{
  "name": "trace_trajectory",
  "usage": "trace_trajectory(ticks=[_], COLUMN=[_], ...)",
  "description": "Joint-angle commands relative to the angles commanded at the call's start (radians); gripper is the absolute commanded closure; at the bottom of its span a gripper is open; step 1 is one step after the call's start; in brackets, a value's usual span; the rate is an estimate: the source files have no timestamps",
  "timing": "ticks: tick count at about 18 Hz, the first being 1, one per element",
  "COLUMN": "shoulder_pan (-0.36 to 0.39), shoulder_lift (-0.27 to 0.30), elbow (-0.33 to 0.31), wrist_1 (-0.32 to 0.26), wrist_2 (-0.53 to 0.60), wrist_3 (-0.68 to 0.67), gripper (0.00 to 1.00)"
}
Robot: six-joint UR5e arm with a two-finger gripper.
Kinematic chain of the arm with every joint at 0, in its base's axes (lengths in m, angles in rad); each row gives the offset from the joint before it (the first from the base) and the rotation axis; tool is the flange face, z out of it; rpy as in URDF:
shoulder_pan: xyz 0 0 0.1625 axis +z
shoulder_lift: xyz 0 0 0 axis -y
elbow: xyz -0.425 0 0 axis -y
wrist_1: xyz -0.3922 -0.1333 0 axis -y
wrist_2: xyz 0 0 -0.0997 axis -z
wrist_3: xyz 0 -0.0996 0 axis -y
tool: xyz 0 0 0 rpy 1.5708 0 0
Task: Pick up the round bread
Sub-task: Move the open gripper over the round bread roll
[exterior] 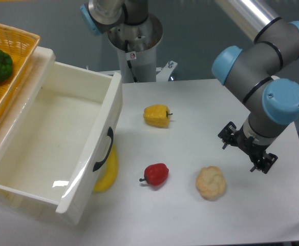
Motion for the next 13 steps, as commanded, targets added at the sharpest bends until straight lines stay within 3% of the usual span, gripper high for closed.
trace_trajectory(ticks=[7,13], shoulder_pan=[-0.009,-0.029], shoulder_lift=[0.023,0.041], elbow=[-0.029,-0.057], wrist_1=[0.008,0.015], wrist_2=[-0.002,-0.011], wrist_3=[-0.008,-0.095], gripper=[0.0,0.0])
